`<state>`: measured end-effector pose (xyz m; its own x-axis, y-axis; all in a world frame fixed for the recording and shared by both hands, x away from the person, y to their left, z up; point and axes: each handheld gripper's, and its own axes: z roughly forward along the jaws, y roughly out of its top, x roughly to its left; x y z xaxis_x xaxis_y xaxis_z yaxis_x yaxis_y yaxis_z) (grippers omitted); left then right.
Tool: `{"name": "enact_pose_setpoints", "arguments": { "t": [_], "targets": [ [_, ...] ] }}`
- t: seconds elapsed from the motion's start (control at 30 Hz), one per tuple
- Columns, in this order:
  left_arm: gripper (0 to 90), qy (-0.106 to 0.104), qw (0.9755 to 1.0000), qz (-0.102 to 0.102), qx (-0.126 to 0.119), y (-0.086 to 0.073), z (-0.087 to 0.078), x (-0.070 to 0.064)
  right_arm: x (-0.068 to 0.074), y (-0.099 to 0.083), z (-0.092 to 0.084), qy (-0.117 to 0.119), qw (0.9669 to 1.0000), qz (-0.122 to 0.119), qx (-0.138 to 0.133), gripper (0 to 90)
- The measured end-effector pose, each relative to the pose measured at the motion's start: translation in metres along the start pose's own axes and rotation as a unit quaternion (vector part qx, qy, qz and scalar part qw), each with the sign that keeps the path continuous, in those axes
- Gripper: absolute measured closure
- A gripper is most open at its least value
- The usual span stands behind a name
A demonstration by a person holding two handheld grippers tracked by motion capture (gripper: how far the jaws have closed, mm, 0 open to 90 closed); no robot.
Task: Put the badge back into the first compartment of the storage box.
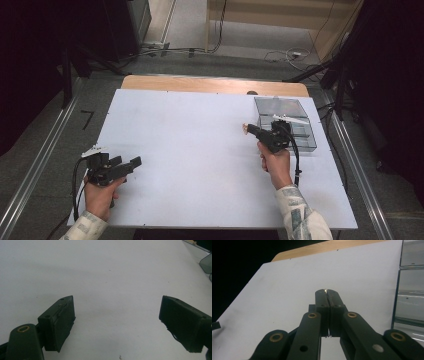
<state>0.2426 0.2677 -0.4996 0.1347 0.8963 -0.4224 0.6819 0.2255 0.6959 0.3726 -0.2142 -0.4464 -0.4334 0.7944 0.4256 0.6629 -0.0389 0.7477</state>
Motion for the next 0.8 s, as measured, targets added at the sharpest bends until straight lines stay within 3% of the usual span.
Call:
{"name": "enact_pose_setpoints", "arguments": {
  "t": [0.8],
  "targets": [
    [13.8, -0.001, 1.0000, -0.002, 0.001, 0.000, 0.000, 0.000, -0.032, 0.015, -0.001, -0.034, 0.9987, 0.033, -0.019, 86.5]
  ]
}}
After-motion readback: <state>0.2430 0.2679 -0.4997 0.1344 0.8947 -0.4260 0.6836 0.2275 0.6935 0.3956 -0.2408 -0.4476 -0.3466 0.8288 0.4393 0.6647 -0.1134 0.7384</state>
